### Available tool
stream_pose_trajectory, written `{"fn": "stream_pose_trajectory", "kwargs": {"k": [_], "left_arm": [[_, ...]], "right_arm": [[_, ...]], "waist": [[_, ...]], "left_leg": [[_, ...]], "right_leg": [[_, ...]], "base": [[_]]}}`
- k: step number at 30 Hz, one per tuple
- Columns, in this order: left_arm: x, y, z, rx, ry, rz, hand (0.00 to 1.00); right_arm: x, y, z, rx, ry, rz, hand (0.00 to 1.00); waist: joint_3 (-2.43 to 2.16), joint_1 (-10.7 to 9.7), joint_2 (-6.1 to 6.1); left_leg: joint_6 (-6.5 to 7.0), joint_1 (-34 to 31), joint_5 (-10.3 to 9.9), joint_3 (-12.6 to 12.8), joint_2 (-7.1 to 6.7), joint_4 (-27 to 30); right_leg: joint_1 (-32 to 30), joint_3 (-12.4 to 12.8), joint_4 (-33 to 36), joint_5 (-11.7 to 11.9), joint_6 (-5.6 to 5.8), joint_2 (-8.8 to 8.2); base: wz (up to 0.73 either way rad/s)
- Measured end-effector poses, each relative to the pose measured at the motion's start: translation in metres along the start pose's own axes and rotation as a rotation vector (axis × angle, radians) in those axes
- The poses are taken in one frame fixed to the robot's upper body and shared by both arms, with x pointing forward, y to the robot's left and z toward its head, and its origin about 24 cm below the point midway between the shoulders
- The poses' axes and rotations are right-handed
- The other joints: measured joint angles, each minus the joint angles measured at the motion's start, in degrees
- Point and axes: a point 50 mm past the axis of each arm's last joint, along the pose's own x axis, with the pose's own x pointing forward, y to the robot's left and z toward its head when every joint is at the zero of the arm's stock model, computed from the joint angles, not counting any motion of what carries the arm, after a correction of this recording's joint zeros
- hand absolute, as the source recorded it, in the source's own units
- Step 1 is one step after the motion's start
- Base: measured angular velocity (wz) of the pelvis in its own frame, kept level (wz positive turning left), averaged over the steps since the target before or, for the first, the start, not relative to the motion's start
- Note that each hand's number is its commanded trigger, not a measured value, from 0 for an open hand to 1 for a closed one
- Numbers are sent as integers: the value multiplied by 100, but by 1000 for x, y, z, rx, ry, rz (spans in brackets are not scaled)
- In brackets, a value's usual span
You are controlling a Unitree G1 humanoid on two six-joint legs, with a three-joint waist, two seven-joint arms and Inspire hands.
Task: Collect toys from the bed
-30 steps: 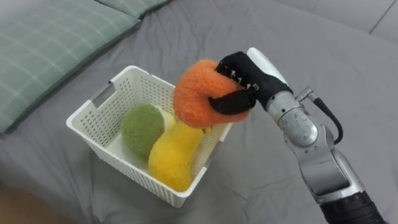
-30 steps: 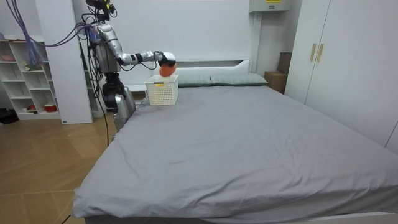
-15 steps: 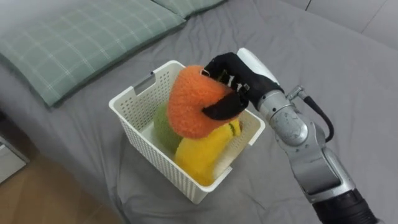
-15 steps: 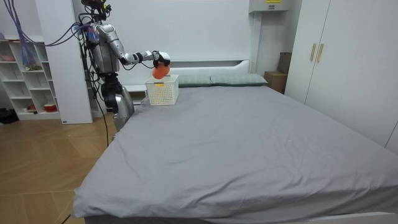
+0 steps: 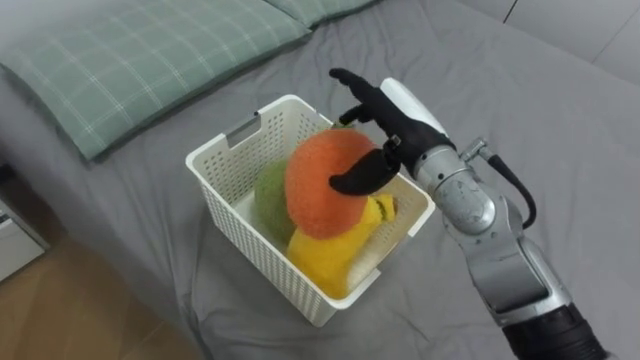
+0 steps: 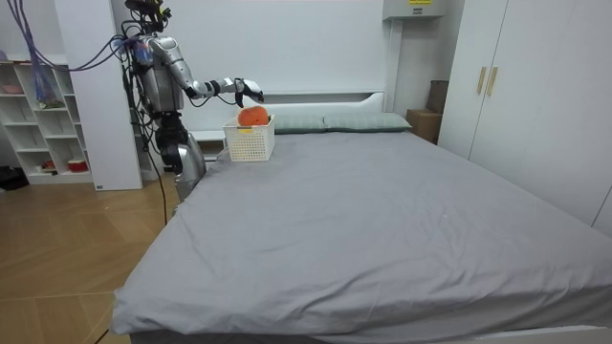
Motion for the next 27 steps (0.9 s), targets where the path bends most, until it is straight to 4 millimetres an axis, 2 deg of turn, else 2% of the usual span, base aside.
{"fn": "stream_pose_trajectory", "kwargs": {"k": [9,16,22,27], "left_arm": [[0,0,1,-6,-2,-2,0],[0,-2,2,-10,-4,-6,0],[0,-2,5,-7,-9,5,0],[0,-2,5,5,-12,11,0]], "right_arm": [[1,11,3,18,-19,40,0],[2,14,-6,21,20,56,0],[2,14,-6,20,20,55,0],[1,9,-8,15,26,40,0]], "waist": [[-7,-17,-10],[8,-26,13],[13,-44,25],[45,-156,85]], "left_leg": [[0,7,1,0,1,0],[-1,59,1,10,4,6],[1,70,1,123,31,6],[27,124,-20,287,71,-2]], "right_leg": [[4,4,-8,0,0,7],[58,14,2,1,1,4],[-4,144,45,1,0,5],[-26,284,73,2,-1,12]], "base": [[0],[0],[-9],[-14]]}}
